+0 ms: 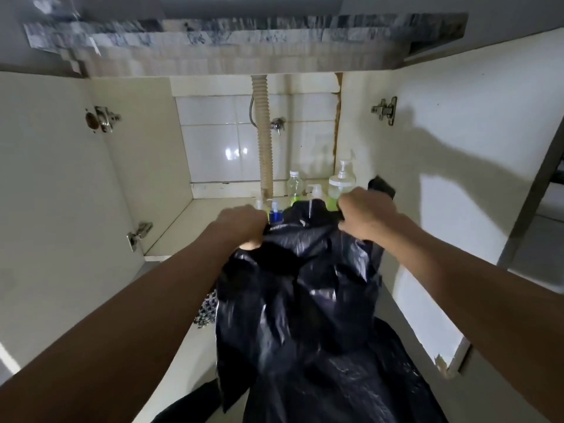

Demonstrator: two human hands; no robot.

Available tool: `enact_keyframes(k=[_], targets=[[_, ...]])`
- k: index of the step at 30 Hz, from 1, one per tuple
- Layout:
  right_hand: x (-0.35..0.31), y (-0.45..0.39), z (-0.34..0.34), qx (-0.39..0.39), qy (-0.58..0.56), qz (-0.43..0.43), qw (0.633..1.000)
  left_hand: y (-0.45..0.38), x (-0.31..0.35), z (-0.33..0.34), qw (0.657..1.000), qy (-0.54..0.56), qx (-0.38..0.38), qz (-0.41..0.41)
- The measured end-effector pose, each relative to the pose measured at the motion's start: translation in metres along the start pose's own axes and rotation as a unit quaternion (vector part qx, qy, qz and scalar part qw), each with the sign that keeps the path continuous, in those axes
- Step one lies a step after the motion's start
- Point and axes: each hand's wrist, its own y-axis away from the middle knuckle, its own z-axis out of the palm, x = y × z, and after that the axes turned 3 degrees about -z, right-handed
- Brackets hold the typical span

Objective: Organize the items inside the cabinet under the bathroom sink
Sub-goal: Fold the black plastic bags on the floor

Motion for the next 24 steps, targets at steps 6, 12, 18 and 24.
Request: enact_keyframes(k=[6, 12, 18, 24], targets=[[0.015, 0.023, 0.006, 0.249, -0.063, 0.022, 0.966, 0.016, 0.007, -0.007, 0.978, 0.070, 0.192, -0.046], [-0.002, 0.084, 0.053, -0.066, -0.002, -0.004, 0.998, 0.060, 0.030, 0.064, 0.988, 0.025, -0.029, 0.148], [-0.023, 0.132, 0.142, -0.236, -0.001, 0.017, 0.972, 0.071, 0.068, 0.159, 0.964, -0.044, -0.143, 0.220], [-0.028, 0.183, 0.211, -0.342, 0.030, 0.046, 0.938, 0.107, 0.101, 0.228, 0.962, -0.040, -0.201, 0.178]])
